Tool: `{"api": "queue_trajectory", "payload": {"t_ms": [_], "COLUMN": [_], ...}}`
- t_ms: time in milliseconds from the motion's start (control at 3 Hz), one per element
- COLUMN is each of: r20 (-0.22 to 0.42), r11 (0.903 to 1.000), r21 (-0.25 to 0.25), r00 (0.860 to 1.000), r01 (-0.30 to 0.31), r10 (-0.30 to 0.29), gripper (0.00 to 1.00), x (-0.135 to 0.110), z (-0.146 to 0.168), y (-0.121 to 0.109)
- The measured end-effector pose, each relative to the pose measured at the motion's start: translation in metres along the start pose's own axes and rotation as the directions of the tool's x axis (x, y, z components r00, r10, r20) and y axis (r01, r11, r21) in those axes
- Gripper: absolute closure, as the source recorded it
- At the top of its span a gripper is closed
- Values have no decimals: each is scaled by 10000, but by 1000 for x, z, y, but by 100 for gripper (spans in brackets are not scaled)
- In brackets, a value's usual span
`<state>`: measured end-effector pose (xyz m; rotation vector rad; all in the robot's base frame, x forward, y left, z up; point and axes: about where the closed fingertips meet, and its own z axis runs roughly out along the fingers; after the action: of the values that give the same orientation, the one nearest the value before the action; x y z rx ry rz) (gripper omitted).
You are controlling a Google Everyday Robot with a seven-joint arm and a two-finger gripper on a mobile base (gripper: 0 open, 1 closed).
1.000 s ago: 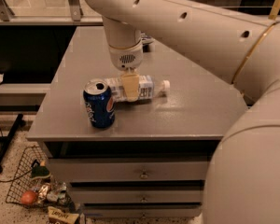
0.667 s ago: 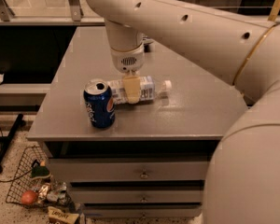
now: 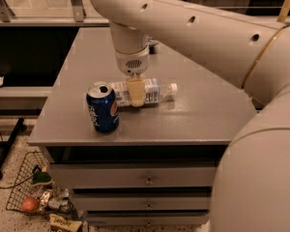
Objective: Move blue plastic bottle near pepsi can
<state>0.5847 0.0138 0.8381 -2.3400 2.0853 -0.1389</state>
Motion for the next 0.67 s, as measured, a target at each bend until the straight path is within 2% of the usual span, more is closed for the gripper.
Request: {"api": "queue_trajectory", "payload": {"t_ms": [667], "r20": [62], "r11": [10000], "r21": [87], "r00": [10000], "r01": [-4], "r10": [3], "gripper": [13], "x": [-1], "z": [1], "y": [-2]}}
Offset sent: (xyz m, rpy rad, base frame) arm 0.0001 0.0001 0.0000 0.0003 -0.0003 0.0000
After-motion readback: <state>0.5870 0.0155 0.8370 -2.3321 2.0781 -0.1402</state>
